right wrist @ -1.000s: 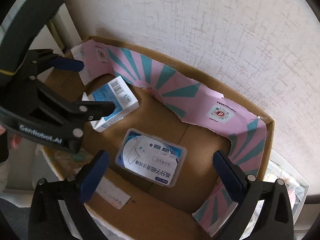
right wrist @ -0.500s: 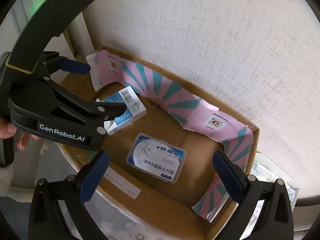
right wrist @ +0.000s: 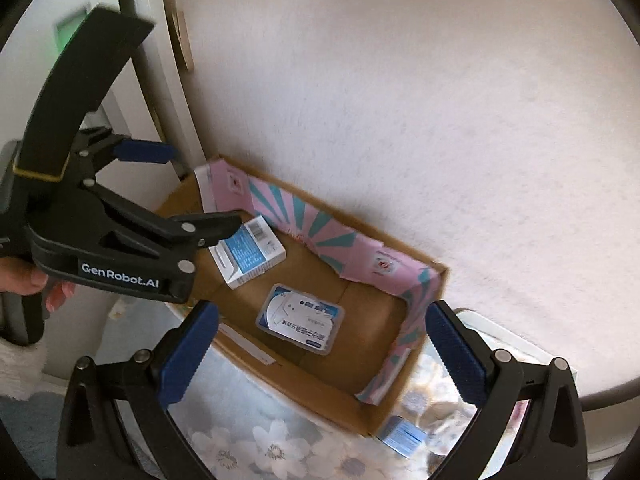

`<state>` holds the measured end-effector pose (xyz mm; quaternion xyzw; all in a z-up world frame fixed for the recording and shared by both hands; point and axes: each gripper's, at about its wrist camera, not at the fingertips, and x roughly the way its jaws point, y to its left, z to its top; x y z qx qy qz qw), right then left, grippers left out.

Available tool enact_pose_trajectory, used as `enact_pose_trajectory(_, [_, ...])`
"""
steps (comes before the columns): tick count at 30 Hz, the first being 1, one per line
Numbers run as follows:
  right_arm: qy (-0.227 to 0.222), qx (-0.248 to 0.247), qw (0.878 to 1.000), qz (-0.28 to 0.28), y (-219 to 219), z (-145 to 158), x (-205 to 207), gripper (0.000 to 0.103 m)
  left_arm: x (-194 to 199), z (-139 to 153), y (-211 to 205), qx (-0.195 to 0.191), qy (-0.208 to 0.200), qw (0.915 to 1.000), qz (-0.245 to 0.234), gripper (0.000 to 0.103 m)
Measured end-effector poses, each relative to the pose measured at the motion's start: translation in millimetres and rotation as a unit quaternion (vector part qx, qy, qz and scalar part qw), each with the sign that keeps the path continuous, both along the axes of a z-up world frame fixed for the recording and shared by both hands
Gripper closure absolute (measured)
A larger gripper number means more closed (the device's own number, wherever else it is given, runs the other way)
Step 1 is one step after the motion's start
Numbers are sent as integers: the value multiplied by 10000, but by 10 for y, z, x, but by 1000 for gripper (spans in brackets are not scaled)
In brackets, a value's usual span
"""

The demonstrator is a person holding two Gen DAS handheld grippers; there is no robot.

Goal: Organize objects
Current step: 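Withdraw both tools from the cardboard box back toward the tray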

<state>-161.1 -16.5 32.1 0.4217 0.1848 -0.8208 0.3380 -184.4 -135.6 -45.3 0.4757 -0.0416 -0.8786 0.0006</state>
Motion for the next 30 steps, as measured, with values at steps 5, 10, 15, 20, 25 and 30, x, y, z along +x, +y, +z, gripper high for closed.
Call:
enact_pose_trajectory(5, [56, -255, 9996, -139, 415, 307, 16, 0, 145, 275, 122, 206, 239, 9995, 88, 0])
enact_pose_trajectory(10, [229, -353, 9986, -321, 815, 561, 58, 0, 327, 558, 324, 263, 569, 9979, 145, 0])
enact_pose_trajectory(15, [393, -419, 9974, -434, 1179, 732, 108, 0, 525, 798, 574, 380, 899, 9951, 121, 0])
enact_pose_trajectory(20, [461, -534, 9960, -549, 1527, 812, 146, 0, 704, 963, 878, 440, 1164, 9922, 108, 0])
enact_pose_trajectory(25, [427, -598, 9942, -784, 1860, 803, 157, 0, 845, 1003, 1147, 664, 1270, 9895, 175, 0])
enact_pose_trajectory(30, [374, -668, 9931, -892, 2106, 696, 192, 0, 1019, 935, 1465, 719, 1368, 9876, 269, 0])
